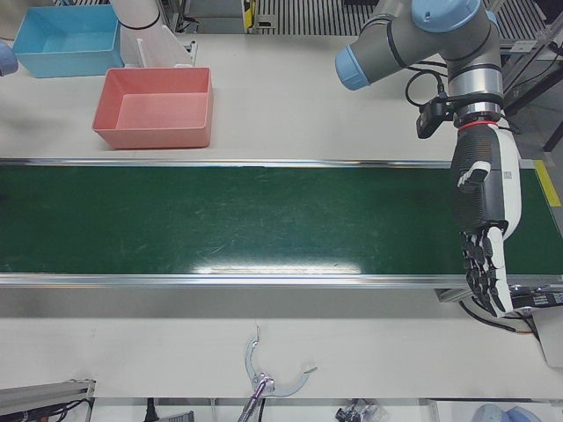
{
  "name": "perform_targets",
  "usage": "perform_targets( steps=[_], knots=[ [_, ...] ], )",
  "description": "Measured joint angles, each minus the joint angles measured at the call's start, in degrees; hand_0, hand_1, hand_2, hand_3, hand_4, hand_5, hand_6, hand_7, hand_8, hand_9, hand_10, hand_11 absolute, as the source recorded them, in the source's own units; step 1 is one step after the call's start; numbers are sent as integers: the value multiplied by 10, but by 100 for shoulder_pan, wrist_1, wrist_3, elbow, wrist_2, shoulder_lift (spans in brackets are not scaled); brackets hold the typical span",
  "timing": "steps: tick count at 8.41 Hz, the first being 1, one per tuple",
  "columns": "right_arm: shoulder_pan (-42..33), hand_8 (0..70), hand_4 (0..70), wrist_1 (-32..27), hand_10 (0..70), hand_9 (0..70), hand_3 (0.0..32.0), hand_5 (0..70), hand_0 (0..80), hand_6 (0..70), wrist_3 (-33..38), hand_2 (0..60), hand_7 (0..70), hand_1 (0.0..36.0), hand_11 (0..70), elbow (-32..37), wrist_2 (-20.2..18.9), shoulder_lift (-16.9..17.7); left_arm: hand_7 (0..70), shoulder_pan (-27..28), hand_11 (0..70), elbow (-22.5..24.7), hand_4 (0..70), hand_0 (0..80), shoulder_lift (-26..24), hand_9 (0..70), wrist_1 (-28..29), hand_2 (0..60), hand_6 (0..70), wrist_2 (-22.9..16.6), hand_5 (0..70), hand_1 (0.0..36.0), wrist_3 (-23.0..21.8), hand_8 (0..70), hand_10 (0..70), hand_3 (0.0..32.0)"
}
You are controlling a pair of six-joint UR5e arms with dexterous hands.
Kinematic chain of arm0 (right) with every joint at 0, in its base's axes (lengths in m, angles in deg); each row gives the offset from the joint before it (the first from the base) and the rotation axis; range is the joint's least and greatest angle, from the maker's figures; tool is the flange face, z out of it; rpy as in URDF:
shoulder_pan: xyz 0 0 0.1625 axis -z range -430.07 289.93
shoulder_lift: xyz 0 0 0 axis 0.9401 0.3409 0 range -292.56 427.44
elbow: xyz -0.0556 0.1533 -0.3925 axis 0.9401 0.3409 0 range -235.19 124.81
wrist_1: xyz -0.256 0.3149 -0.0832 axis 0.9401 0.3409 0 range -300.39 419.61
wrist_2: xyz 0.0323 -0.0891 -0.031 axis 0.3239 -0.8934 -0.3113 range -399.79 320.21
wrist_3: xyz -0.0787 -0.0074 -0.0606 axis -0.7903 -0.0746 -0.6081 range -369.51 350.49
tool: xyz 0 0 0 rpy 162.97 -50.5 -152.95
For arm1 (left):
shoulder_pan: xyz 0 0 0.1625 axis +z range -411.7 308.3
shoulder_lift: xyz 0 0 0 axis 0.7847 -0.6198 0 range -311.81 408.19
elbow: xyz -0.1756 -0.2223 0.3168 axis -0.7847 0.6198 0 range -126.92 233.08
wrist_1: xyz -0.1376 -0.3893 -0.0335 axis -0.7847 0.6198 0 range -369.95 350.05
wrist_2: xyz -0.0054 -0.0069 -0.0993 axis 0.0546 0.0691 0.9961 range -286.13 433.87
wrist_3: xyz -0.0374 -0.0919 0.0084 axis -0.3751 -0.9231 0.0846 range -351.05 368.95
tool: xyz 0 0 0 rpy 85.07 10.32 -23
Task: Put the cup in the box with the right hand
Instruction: 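Lift the cup off the belt and carry it toward the pink box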
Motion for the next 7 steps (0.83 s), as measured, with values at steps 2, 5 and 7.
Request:
perform_targets(
  steps=[2, 5, 7],
  knots=[
    [22, 458, 521, 3, 292, 624, 0, 199, 800, 311, 0, 600, 700, 360, 451, -261, -17, 21, 0, -2, 0, 0, 0, 0, -1, 0, 0, 0, 0, 0, 0, 0, 0, 0, 0, 0],
    [434, 470, 575, 46, 310, 637, 0, 199, 800, 324, -105, 600, 700, 360, 472, -959, -60, 94, 0, -1, 0, 8, 0, 0, 1, 0, 0, 0, 0, 0, 0, 0, 0, 0, 0, 0],
    [884, 477, 624, 200, 319, 645, 0, 198, 800, 332, -437, 600, 700, 360, 482, -1530, -67, 105, 0, 0, 0, 8, 0, 0, 2, 0, 0, 0, 0, 0, 0, 0, 0, 0, 0, 0]
  ],
)
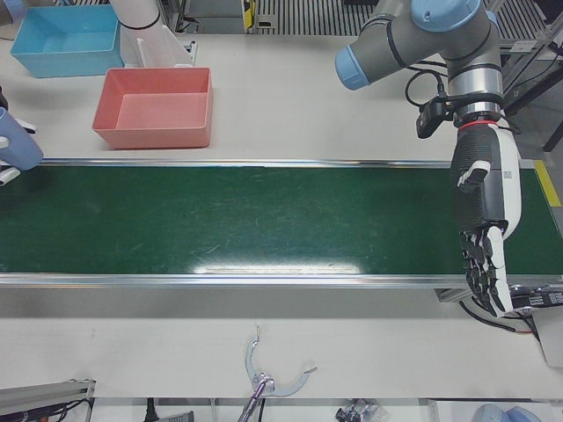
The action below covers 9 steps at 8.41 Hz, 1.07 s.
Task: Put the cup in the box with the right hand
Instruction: 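Lift the cup off the belt and carry it toward the pink box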
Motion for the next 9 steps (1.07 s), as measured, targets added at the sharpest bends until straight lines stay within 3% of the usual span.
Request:
perform_targets(
  steps=[2, 6, 9],
  knots=[
    [492, 477, 654, 79, 315, 645, 0, 197, 800, 333, -387, 600, 700, 360, 477, -422, -1, -5, 0, 0, 0, 0, 0, 0, 0, 0, 0, 0, 0, 0, 0, 0, 0, 0, 0, 0],
    [1276, 469, 609, 105, 307, 636, 0, 197, 800, 322, -1017, 600, 700, 360, 468, -903, 21, 83, 0, 0, 0, 1, 0, 0, 0, 0, 0, 0, 0, -1, 0, 0, 0, 0, 0, 0],
    [1499, 463, 516, 121, 320, 632, 0, 203, 800, 311, -1349, 600, 700, 360, 486, -1485, 54, 616, 0, -2, 0, 0, 0, 0, 0, 0, 0, 0, 0, 0, 0, 0, 0, 0, 0, 0]
  ],
)
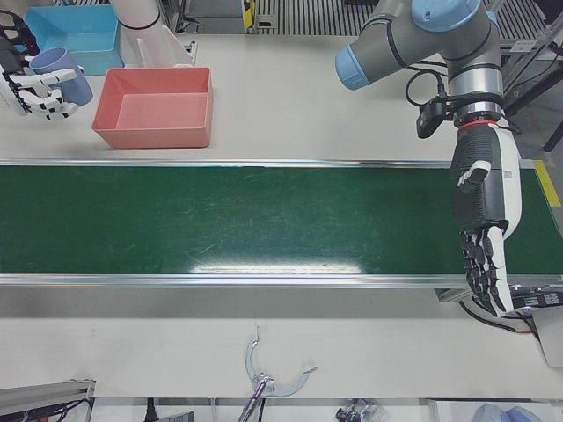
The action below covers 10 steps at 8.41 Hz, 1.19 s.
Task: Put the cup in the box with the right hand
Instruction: 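Lift the cup off the belt and carry it toward the pink box, then lower the cup into the pink box and open the right hand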
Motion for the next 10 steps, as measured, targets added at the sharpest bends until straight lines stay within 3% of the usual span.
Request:
perform_targets(
  steps=[2, 3, 5, 7, 8, 9, 10],
  knots=[
    [37, 481, 524, 9, 350, 656, 0, 207, 800, 326, -214, 600, 700, 360, 524, -394, 2, 352, 0, 1, 0, -5, 0, 0, 0, 0, 0, 0, 0, 0, 0, 0, 0, 0, 0, 0],
    [52, 511, 534, 9, 397, 696, 0, 214, 800, 346, -251, 600, 700, 360, 585, -475, 4, 438, 0, 2, 0, -7, 0, 0, 0, 0, 3, 0, 0, -3, 0, 0, 0, 0, 0, 0],
    [195, 470, 616, -13, 341, 628, 0, 199, 800, 301, -297, 600, 700, 360, 510, -475, 24, 438, 0, 2, 0, -8, 0, 0, 0, 0, 5, 0, 0, -5, 0, 0, 0, 0, 0, 0],
    [395, 461, 683, -67, 347, 590, 0, 194, 800, 268, -418, 600, 700, 360, 515, -433, 59, 425, 0, 0, 0, -9, 0, 0, 0, 0, 1, 0, 0, -2, 0, 0, 0, 0, 0, 0],
    [526, 447, 675, -82, 346, 556, 0, 192, 800, 249, -450, 600, 700, 360, 512, -408, 145, 424, 0, -3, 0, -7, 0, 0, 0, 0, 1, 0, 0, -1, 0, 0, 0, 0, 0, 0],
    [657, 423, 450, -88, 345, 546, 0, 203, 800, 254, -466, 600, 700, 360, 518, -392, 261, 424, 0, -5, 0, -7, 0, 0, 0, 0, 0, 0, 0, -1, 0, 0, 0, 0, 0, 0],
    [747, 413, 316, -91, 338, 547, 0, 209, 800, 253, -480, 596, 700, 360, 513, -389, 350, 425, 0, -3, 0, -4, 0, 0, 0, 0, 0, 0, 0, 0, 0, 0, 0, 0, 0, 0]
  ],
)
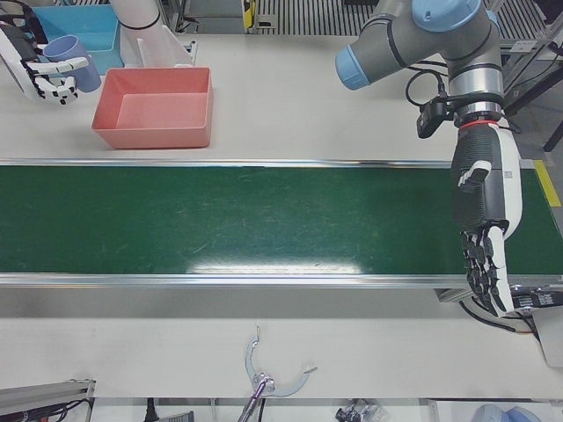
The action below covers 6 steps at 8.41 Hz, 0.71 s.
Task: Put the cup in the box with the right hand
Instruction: 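Lower the cup into the pink box and open the right hand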
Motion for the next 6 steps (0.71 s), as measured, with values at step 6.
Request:
perform_targets(
  steps=[6],
  knots=[
    [158, 397, 340, -24, 313, 515, 0, 204, 800, 247, -289, 600, 700, 360, 481, -9, 251, 4, 0, 6, 0, -4, 0, 0, 0, 0, 0, 0, 0, -2, 0, 0, 0, 0, 0, 0]
  ],
)
